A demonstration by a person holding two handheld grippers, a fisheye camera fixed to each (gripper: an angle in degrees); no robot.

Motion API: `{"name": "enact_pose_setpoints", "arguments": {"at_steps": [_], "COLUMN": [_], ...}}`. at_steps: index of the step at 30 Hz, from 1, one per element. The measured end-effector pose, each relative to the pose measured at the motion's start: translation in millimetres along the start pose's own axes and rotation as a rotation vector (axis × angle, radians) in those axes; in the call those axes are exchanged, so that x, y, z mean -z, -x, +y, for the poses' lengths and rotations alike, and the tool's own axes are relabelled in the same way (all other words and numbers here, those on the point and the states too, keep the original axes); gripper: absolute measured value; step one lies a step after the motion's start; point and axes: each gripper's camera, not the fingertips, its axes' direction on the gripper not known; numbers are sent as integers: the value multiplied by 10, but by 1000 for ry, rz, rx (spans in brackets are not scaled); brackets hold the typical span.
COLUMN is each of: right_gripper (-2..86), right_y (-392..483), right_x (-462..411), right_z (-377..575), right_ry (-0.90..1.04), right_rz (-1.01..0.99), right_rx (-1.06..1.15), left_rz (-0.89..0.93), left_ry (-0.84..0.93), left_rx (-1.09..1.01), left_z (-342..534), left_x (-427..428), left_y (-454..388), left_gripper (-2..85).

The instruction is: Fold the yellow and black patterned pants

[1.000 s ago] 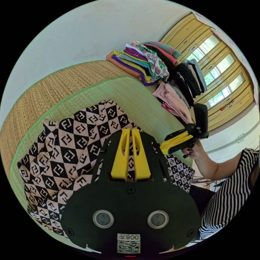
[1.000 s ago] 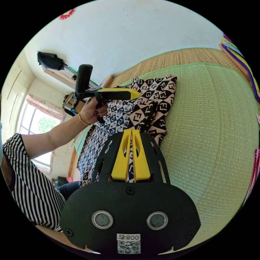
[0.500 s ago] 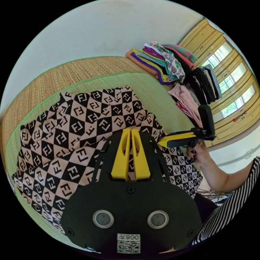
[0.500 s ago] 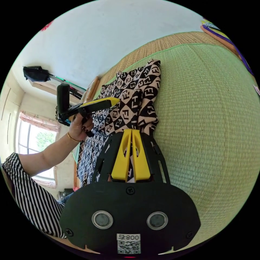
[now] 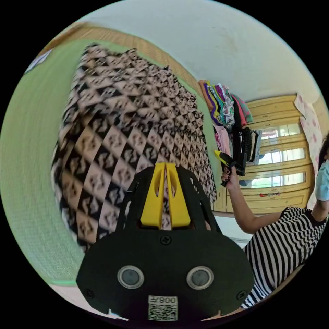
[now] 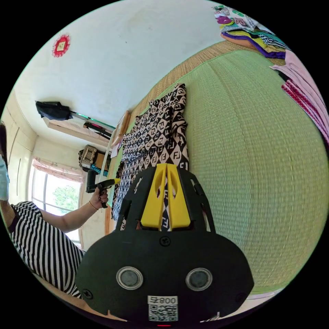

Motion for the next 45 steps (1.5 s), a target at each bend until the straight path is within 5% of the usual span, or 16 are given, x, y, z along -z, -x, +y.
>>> {"name": "enact_pose_setpoints", "arguments": {"at_steps": [5, 15, 26, 45], "right_gripper": [0, 1, 2, 1], "right_y": [198, 707, 1000, 1116], "right_x": [-4, -828, -1378, -2074], "right_z": [607, 976, 1088, 1182], "right_ry": [63, 264, 297, 327], "right_rz": [78, 385, 503, 540], "right_rx": [-58, -6, 25, 31], "left_rz": [-78, -244, -97, -341], "left_ry": [-24, 30, -79, -129], "left_rx": [215, 192, 207, 149], "left_z": [1169, 1506, 2333, 838], "left_x": [618, 1130, 1888, 2461], "left_y": [240, 167, 87, 260], "left_gripper": [1, 2, 1, 1]}}
